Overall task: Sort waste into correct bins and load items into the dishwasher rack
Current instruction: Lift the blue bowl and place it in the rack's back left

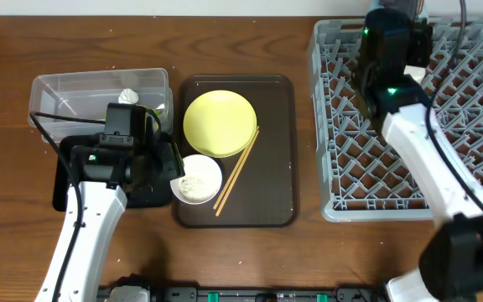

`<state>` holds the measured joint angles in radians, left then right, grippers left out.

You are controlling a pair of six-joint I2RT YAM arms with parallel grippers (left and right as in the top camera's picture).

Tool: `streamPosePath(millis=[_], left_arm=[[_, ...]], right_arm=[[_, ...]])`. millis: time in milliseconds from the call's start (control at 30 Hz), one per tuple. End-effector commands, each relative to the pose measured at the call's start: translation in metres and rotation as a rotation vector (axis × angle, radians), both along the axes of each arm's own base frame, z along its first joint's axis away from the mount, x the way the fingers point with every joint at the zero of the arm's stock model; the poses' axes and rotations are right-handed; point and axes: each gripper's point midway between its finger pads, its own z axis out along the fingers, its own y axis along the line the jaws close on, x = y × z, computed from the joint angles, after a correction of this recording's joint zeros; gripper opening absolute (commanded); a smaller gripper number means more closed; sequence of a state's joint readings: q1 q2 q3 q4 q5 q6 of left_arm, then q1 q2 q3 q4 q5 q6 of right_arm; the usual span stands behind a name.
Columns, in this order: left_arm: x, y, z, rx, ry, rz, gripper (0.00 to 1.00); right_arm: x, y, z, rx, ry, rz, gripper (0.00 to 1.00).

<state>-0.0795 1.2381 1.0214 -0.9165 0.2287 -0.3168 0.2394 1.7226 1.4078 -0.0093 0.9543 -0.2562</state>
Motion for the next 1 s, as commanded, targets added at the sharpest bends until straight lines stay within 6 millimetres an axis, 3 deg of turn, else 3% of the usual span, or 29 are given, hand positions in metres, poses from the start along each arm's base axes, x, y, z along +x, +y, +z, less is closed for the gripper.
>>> streamPosePath(millis=[0,200,533,967], left_arm=[[0.001,0.003,0.002,0.008,-0.007,0.011,0.64],[0.001,0.001,0.003,0.0,-0.005,0.007,0.64],[0.001,0.001,0.003,0.0,-0.006,0.008,0.64],[0.001,0.001,0.003,0.0,-0.006,0.008,0.64]], right_arm=[[0.011,-0.008,-0.011,-0.108,0.087,-0.07,0.01],[0.036,-0.003,-0.05,-0.125,0.151,-0.068,0.01],[0.054,0.006,-0.103,-0.131,0.216,-0.045,0.01],[0.069,0.033,-0.12,-0.041,0.202,0.097,0.01]])
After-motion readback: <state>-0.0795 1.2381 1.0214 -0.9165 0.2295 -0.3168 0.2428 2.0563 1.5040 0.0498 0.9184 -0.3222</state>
